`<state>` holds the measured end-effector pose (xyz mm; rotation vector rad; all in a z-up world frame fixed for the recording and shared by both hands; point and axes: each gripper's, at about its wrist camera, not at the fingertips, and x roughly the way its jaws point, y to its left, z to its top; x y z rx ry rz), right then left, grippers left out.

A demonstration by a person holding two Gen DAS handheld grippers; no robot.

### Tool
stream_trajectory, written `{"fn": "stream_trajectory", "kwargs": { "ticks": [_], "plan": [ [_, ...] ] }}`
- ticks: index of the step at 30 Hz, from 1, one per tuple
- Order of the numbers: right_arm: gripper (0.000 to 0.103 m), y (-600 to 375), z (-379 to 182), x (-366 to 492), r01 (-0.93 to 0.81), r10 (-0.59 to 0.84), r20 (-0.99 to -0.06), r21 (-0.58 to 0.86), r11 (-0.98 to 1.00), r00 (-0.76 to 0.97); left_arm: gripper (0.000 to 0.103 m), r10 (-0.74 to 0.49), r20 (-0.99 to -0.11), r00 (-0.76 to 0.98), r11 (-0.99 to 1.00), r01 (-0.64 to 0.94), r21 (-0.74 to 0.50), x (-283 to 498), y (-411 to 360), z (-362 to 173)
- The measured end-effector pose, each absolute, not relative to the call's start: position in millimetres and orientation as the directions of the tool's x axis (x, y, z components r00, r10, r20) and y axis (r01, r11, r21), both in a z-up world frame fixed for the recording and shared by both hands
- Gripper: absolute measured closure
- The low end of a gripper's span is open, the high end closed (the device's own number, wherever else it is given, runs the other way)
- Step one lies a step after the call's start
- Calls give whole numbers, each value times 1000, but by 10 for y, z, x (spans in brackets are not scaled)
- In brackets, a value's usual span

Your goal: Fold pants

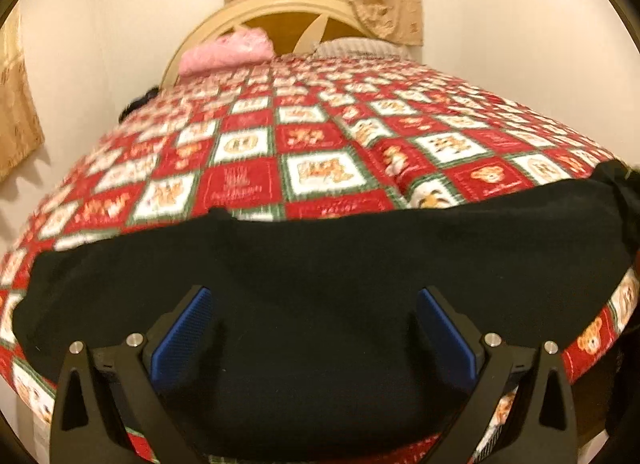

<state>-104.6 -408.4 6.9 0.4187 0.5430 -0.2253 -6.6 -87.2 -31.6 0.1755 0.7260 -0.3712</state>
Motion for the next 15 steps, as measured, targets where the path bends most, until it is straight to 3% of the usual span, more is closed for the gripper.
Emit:
{"fn": "stream_trajectory", "kwargs": {
  "ticks": [3,6,10,12,15],
  "plan": [
    [100,-4055,-227,-716,314,-91,-646,239,919,758,0,-244,-721,649,935,355,3,12,-770,-518],
    [101,-4358,-196,-841,355,-129,-587,287,890,799,0,-260,-690,675,934,358,-1,-56,-730,-526],
    [97,-5058,-176,-1303,412,-142,-460,565,715,876,0,-254,-686,681,938,347,-3,-74,-734,-523],
    [97,-5097,-93,-1593,373,-159,-379,599,709,911,0,-247,-685,685,941,339,0,-81,-742,-522],
    [97,-4956,-47,-1780,319,-109,-367,579,750,924,0,-232,-687,689,947,320,1,-90,-749,-529]
  ]
}}
